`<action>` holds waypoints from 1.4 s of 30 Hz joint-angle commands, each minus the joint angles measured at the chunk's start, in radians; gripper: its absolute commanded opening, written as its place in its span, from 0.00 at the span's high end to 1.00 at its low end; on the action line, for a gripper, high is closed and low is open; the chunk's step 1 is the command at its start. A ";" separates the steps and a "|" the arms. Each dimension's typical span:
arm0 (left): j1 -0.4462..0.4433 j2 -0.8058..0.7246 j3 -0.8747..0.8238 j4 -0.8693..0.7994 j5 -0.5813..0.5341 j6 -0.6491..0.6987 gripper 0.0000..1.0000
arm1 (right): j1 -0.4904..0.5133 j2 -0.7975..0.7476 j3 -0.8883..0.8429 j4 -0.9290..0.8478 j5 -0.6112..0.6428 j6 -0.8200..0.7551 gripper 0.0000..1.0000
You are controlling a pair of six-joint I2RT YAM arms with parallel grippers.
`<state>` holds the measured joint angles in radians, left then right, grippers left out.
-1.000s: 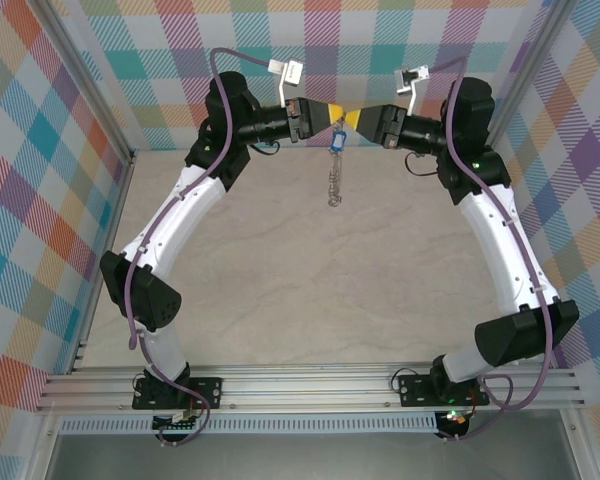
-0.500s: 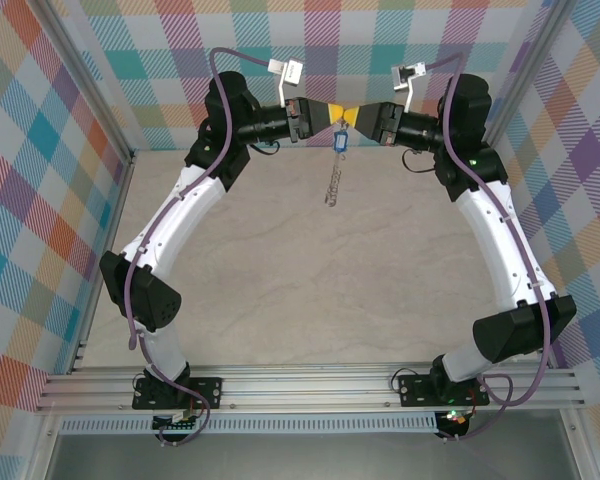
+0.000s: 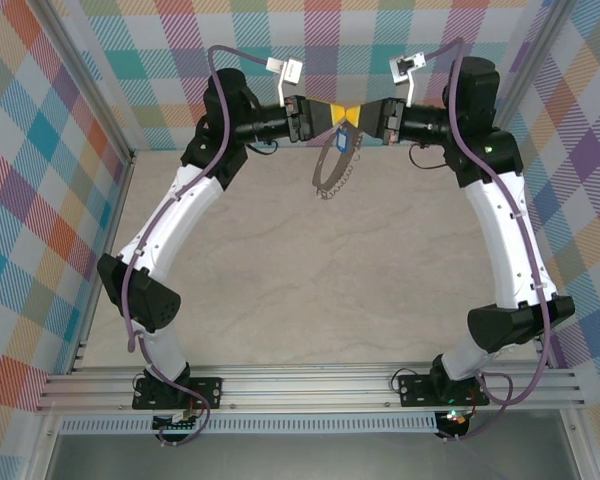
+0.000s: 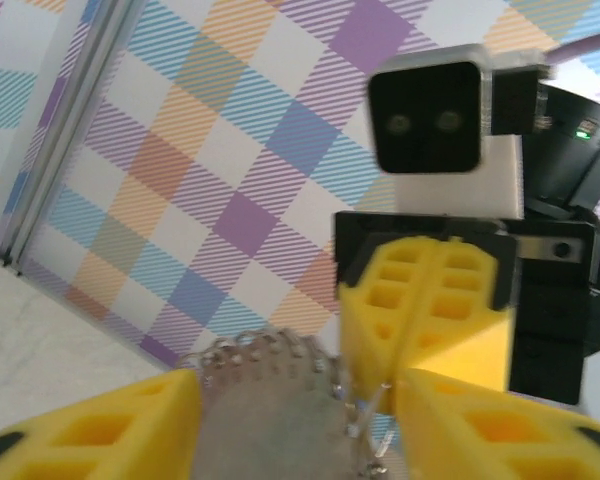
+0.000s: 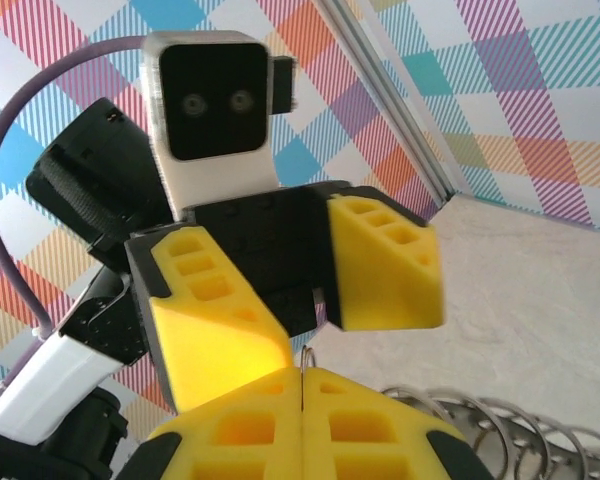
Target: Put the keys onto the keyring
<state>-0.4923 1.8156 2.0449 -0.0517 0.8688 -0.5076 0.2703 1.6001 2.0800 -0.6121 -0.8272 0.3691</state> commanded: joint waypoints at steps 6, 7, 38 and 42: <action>0.037 -0.076 0.048 -0.304 -0.006 0.242 0.37 | 0.014 0.067 0.159 -0.398 0.028 -0.265 1.00; 0.040 -0.078 0.058 -0.353 0.000 0.279 0.37 | 0.016 0.082 0.188 -0.445 0.040 -0.287 1.00; 0.052 -0.089 -0.045 -0.504 0.141 0.418 0.59 | 0.104 0.200 0.315 -0.613 0.090 -0.377 1.00; 0.051 -0.076 -0.040 -0.458 0.160 0.381 0.59 | 0.104 0.201 0.311 -0.592 0.076 -0.364 1.00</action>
<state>-0.4522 1.7435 2.0048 -0.5762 0.9878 -0.0891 0.3683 1.8057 2.3955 -1.2503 -0.6998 -0.0082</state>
